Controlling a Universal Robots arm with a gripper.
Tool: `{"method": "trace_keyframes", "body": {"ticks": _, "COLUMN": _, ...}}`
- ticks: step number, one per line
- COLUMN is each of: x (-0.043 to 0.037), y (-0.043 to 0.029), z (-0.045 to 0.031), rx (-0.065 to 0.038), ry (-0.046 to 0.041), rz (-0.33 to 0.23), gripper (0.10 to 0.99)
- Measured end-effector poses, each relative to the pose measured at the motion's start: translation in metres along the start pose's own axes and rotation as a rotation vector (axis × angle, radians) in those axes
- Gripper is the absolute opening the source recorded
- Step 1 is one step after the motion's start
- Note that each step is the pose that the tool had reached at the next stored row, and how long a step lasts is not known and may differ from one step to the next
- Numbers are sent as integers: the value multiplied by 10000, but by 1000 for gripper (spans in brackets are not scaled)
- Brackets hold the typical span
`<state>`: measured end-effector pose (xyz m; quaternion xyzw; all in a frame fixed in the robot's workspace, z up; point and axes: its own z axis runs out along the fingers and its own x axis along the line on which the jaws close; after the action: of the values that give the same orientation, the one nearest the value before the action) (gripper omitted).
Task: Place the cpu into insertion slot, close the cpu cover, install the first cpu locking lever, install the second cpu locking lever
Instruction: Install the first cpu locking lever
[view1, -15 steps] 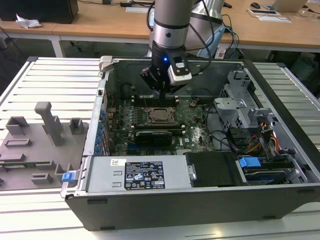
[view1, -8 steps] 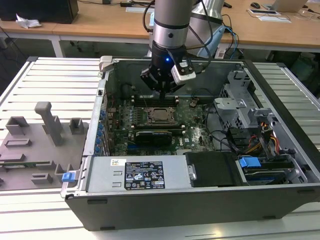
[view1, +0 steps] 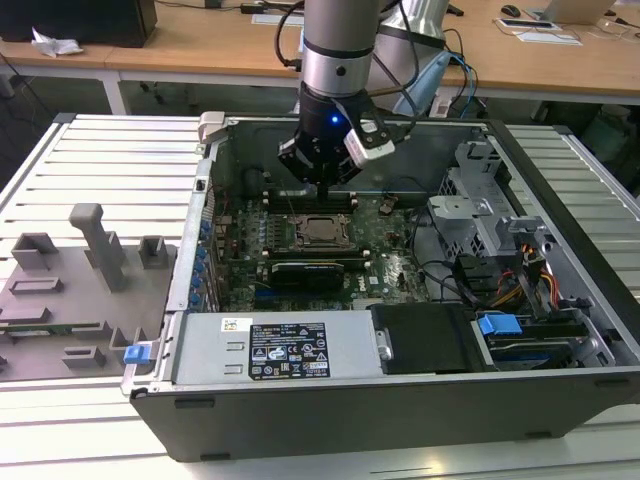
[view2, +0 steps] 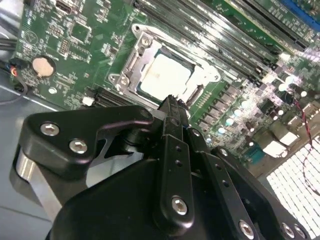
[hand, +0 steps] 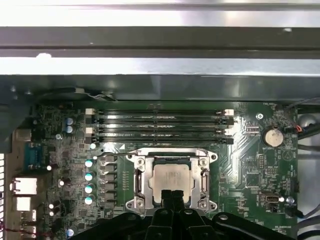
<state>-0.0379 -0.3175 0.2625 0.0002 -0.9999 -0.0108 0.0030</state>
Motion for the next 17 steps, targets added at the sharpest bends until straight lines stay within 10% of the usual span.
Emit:
{"method": "trace_keyframes", "body": {"ticks": 8, "x": 394, "y": 1, "z": 9, "rx": -74, "ry": -106, "rz": -3, "gripper": 106}}
{"method": "trace_keyframes", "body": {"ticks": 17, "x": 628, "y": 49, "z": 26, "rx": -134, "ry": -106, "rz": -13, "gripper": 106}}
